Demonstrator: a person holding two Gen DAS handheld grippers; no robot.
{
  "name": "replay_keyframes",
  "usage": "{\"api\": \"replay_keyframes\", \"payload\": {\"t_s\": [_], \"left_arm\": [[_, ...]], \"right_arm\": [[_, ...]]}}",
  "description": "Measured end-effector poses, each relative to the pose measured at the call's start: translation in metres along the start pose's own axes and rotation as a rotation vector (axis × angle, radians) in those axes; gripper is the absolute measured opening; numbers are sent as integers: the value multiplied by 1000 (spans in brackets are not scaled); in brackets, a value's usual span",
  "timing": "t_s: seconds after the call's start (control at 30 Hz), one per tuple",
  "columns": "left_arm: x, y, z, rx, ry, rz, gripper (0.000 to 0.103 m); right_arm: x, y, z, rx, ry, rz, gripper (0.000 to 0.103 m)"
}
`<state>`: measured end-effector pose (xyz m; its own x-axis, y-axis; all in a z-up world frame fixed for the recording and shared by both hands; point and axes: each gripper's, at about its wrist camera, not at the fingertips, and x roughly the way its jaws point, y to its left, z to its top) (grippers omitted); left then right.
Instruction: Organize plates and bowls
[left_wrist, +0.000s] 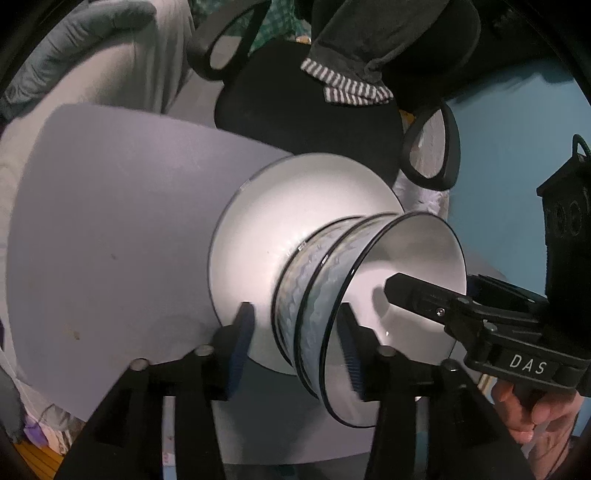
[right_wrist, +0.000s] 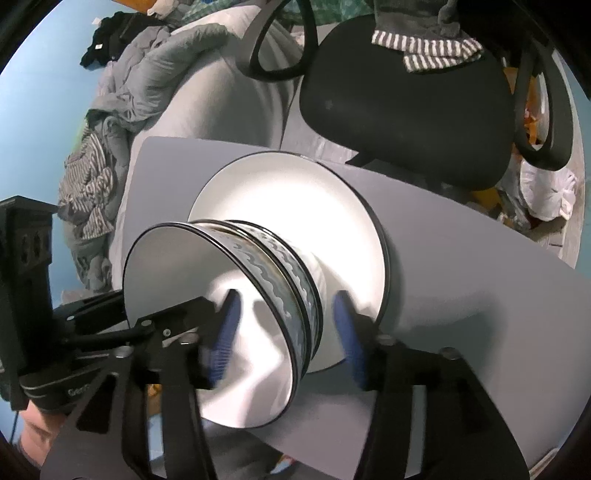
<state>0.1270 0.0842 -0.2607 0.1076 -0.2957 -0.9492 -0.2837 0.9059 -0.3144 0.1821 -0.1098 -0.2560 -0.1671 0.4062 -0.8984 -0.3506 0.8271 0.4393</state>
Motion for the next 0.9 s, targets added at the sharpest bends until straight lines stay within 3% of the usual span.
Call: {"api": "replay_keyframes", "payload": {"t_s": [0.17,0.33,0.4,0.63,0.83,0.9], "left_arm": [[-12,4,-2,-4,-53,35,66],[-29,5,-8,0,-97,74,66],[-41,3,-11,16,-127,97,73],[-93,-9,-29,49,-260,146,80],[-127,-22,-48,92,-334,175,81],[-136,-28,-54,103,-352,174,85]], "right_arm": [[-9,-2,1,-2,-34,-50,58],[-22,0,-1,-12,-73,-80,59],[-32,3,-3,-29,-103,-123,59],[-85,13,-22,-39,-230,-237,60],[-126,27,-44,-59,-308,-271,61],[-136,29,-51,-53,-327,-279,61]]}}
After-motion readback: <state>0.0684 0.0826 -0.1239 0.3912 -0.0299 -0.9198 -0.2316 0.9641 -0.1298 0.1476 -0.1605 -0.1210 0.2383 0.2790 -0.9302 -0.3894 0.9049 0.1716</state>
